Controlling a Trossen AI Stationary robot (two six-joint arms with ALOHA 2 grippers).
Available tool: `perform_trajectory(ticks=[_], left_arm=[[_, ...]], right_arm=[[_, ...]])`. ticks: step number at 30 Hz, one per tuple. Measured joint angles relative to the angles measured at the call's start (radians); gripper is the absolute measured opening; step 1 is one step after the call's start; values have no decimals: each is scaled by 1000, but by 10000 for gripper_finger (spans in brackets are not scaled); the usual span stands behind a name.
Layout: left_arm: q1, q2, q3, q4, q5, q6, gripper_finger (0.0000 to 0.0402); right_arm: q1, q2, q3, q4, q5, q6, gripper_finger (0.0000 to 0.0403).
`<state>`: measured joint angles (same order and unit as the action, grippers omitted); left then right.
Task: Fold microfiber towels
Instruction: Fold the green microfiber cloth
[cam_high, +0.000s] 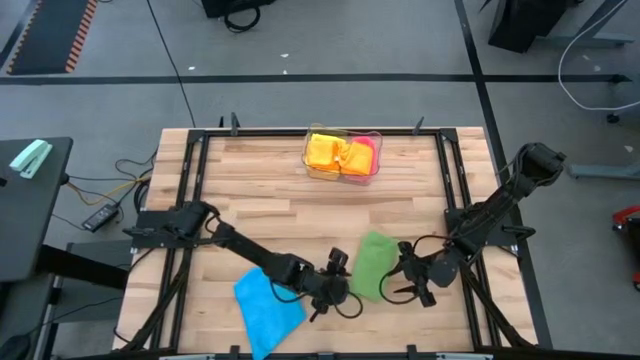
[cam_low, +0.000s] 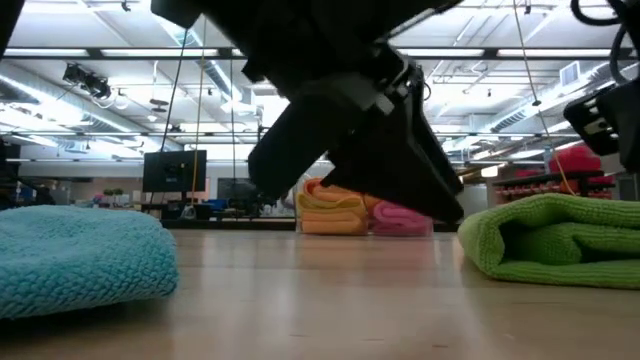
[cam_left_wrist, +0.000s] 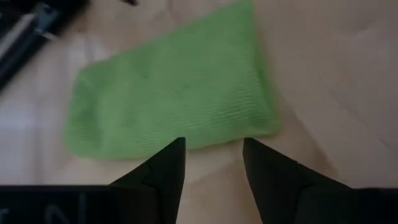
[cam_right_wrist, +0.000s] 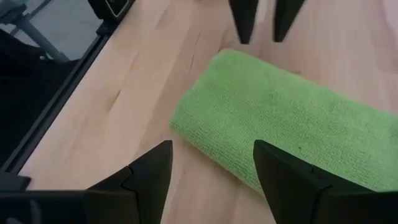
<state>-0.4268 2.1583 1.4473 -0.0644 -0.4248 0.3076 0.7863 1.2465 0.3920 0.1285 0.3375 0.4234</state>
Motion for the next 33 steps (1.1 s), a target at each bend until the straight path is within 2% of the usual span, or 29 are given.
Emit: perform_trajectory(ticks=[4,8,18,23,33], left_arm=[[-16,-6,21,8,-26,11,172],[-17,-6,26,55,-24,-64,175],[-34,45,27,288,-23,-68,219],[-41,48,56,287,-24,-168,217],[-96,60,60,306,-65,-192,217]], right_arm=[[26,16,0,37,42,-10,233],[52,50,0,66,97,-30,233],[67,61,0,53,178,-82,233],[67,60,0,52,181,-85,233],[68,60,0,52,148,-29,233]])
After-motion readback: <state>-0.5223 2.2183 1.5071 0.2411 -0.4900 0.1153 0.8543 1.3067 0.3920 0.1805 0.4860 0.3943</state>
